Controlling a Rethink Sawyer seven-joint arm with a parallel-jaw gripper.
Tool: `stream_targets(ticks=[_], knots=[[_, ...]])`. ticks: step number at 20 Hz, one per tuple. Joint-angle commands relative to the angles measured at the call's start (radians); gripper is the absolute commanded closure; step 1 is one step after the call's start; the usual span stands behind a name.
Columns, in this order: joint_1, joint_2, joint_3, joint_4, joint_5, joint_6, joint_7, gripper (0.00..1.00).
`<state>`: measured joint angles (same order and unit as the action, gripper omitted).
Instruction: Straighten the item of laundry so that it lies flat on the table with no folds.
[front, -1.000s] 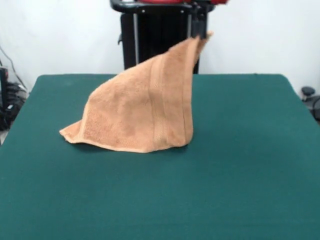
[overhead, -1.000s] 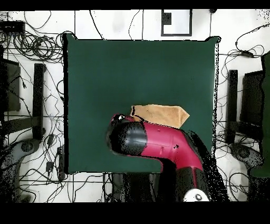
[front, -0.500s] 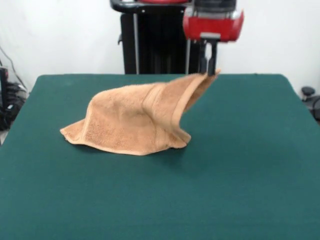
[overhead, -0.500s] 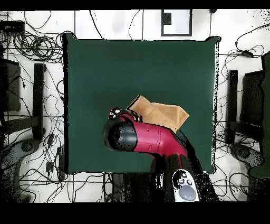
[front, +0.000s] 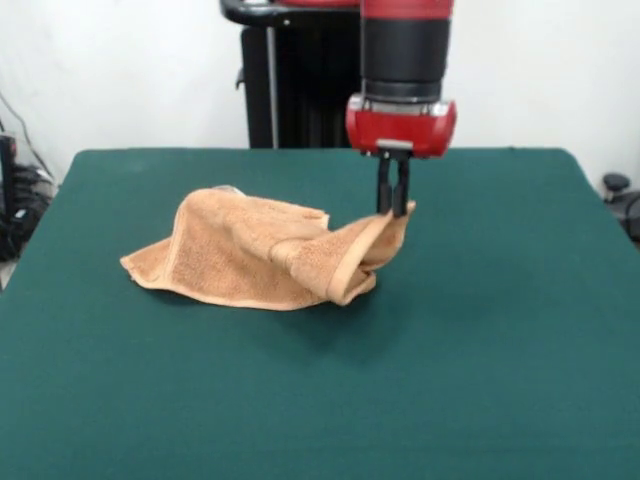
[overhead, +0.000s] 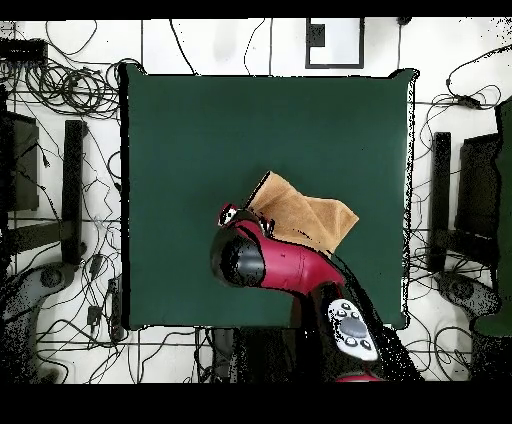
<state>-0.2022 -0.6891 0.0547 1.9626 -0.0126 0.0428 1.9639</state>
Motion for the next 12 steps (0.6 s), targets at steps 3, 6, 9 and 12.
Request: stream_targets(ticks=[3,6,9,12], knots=[[0.009,0.079,0.019,0.083,0.016,-0.056,0.193,1.00],[0.053,0.023,0.013,0.104,0.060,0.000,0.222,1.00],[0.133,-0.054,-0.010,0.117,0.125,0.082,0.267,1.00],[0.279,-0.100,-0.098,0.096,0.224,0.155,0.344,1.00]])
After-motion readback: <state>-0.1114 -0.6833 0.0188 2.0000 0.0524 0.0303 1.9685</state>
